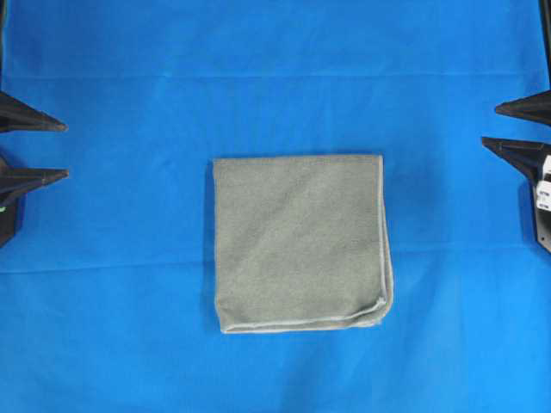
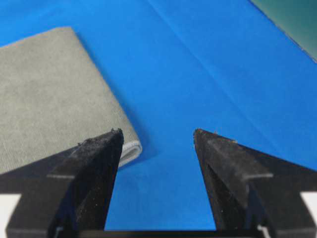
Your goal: Fold a large towel.
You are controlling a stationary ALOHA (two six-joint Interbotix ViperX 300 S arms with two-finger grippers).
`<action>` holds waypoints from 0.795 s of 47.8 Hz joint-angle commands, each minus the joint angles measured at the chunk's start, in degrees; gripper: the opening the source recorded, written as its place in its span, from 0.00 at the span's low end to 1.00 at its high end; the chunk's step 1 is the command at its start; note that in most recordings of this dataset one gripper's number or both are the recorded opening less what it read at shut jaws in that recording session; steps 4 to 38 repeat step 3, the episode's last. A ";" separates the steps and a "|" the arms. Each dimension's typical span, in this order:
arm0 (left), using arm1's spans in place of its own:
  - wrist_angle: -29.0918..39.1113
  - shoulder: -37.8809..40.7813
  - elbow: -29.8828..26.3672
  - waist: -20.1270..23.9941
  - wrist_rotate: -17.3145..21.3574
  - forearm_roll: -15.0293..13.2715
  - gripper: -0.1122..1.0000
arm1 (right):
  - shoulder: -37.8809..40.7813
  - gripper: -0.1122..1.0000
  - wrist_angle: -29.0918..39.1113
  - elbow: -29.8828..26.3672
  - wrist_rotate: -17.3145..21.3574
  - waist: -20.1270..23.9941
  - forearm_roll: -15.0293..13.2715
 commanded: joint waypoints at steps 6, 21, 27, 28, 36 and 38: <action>-0.18 0.88 -0.53 0.09 -0.09 -0.09 0.76 | 0.70 0.66 0.09 -0.70 0.00 -0.09 -0.44; -0.18 0.88 -0.53 0.09 -0.09 -0.09 0.76 | 0.70 0.66 0.09 -0.70 0.00 -0.09 -0.44; -0.18 0.88 -0.53 0.09 -0.09 -0.09 0.76 | 0.70 0.66 0.09 -0.70 0.00 -0.09 -0.44; -0.18 0.88 -0.53 0.09 -0.09 -0.09 0.76 | 0.70 0.66 0.09 -0.70 0.00 -0.09 -0.44; -0.18 0.88 -0.53 0.09 -0.09 -0.09 0.76 | 0.70 0.66 0.09 -0.70 0.00 -0.09 -0.44; -0.18 0.88 -0.53 0.09 -0.09 -0.09 0.76 | 0.70 0.66 0.09 -0.70 0.00 -0.09 -0.44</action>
